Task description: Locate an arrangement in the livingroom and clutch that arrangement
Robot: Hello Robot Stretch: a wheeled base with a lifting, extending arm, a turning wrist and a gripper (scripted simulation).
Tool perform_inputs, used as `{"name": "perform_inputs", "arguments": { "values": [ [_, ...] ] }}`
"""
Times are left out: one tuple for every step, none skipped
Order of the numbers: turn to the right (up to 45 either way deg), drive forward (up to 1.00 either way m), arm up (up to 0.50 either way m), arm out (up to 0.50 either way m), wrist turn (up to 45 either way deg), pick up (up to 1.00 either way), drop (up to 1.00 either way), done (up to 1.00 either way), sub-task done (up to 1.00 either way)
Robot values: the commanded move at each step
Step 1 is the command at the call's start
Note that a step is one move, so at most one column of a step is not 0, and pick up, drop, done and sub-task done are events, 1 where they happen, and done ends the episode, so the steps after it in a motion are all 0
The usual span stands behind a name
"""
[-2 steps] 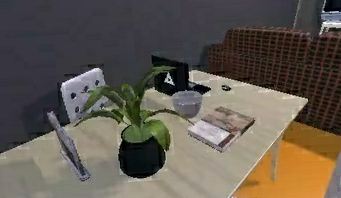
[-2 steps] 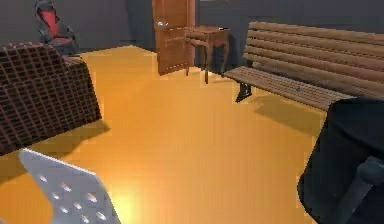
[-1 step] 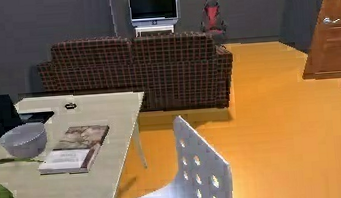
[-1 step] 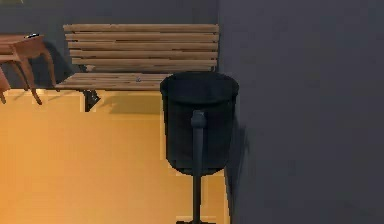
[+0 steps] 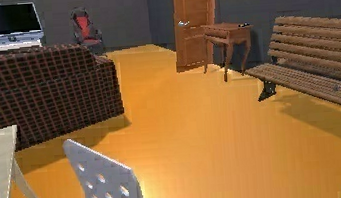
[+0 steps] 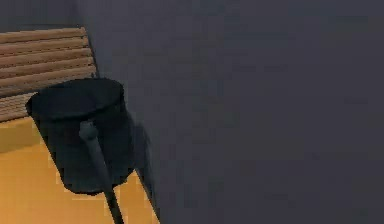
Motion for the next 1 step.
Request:
{"name": "perform_inputs", "arguments": {
  "values": [
    [0.0,0.15,0.0,0.0,0.0,0.0,0.0,0.0,0.0]
  ]
}}
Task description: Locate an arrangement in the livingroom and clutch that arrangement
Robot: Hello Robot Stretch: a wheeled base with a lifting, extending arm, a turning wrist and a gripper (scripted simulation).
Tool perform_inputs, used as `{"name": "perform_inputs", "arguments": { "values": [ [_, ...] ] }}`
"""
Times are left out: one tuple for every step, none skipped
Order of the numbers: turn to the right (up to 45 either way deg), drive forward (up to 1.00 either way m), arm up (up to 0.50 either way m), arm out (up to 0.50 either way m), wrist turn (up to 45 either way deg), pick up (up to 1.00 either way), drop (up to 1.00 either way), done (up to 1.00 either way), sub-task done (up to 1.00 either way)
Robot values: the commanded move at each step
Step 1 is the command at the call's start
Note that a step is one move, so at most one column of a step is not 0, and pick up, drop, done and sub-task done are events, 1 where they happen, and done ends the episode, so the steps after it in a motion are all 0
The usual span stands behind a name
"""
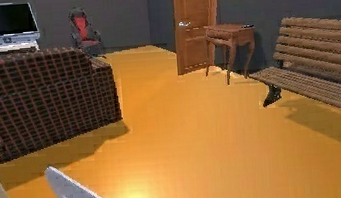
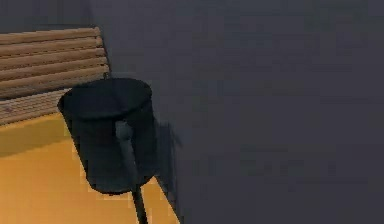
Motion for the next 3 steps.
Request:
{"name": "perform_inputs", "arguments": {
  "values": [
    [45.0,0.0,0.0,0.0,0.0,0.0,0.0,0.0,0.0],
    [45.0,0.0,0.0,0.0,0.0,0.0,0.0,0.0,0.0],
    [45.0,0.0,0.0,0.0,0.0,0.0,0.0,0.0,0.0]
  ]
}}
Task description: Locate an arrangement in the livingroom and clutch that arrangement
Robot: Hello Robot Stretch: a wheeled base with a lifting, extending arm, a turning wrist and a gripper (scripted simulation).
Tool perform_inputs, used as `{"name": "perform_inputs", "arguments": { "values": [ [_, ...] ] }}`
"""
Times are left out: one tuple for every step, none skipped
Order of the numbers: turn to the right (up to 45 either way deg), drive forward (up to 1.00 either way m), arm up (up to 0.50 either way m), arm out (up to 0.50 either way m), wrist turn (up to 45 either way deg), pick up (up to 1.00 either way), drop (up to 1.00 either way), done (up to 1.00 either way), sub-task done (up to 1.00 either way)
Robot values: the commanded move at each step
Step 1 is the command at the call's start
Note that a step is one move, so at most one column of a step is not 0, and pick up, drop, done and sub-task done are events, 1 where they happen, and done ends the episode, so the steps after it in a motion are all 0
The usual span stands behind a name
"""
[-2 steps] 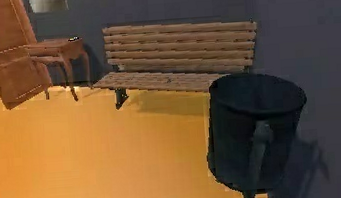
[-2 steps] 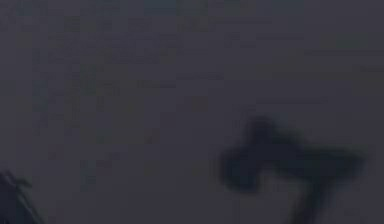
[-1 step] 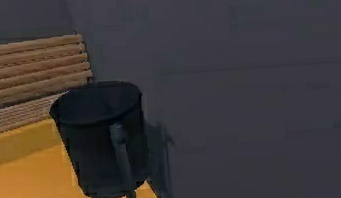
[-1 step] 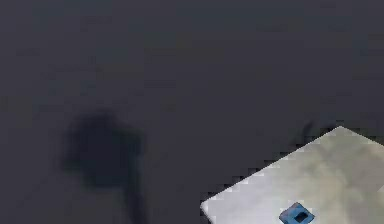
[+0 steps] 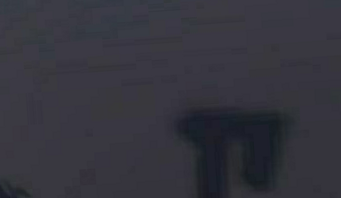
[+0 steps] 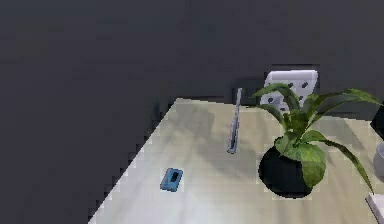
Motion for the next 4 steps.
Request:
{"name": "perform_inputs", "arguments": {
  "values": [
    [12.0,0.0,0.0,0.0,0.0,0.0,0.0,0.0,0.0],
    [0.0,0.0,0.5,0.0,0.0,0.0,0.0,0.0,0.0],
    [0.0,0.0,0.36,0.0,0.0,0.0,0.0,0.0,0.0],
    [0.0,0.0,0.0,0.48,0.0,0.0,0.0,0.0,0.0]
  ]
}}
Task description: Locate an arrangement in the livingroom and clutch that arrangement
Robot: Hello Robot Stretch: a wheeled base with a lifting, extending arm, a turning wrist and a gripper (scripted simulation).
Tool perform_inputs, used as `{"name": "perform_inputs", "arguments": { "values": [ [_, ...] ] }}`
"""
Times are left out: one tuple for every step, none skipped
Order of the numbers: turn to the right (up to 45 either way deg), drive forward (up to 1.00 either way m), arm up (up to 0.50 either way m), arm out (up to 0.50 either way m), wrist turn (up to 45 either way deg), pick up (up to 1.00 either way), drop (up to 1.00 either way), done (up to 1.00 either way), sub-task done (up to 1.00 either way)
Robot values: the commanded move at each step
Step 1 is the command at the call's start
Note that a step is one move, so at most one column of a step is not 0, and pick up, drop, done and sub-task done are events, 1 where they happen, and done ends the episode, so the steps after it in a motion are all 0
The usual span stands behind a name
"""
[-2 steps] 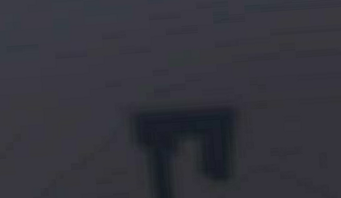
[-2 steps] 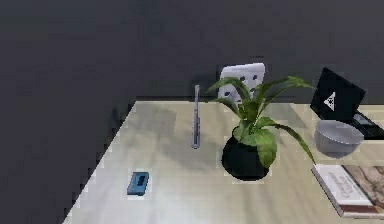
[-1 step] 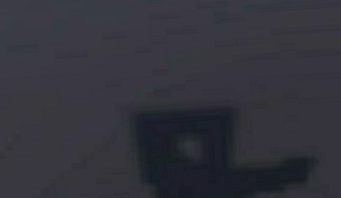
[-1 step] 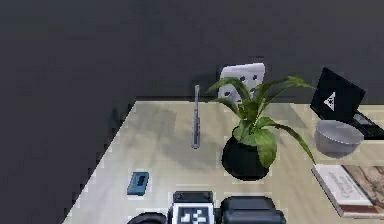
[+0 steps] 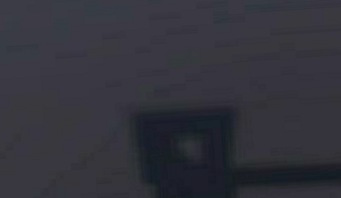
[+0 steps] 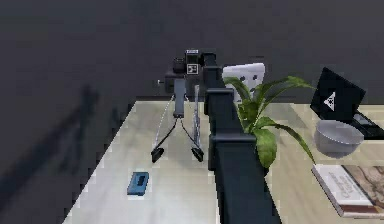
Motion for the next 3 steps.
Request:
{"name": "perform_inputs", "arguments": {
  "values": [
    [0.0,0.0,0.0,0.0,45.0,0.0,0.0,0.0,0.0],
    [0.0,0.0,0.0,0.0,45.0,0.0,0.0,0.0,0.0],
    [0.0,0.0,0.0,0.0,45.0,0.0,0.0,0.0,0.0]
  ]
}}
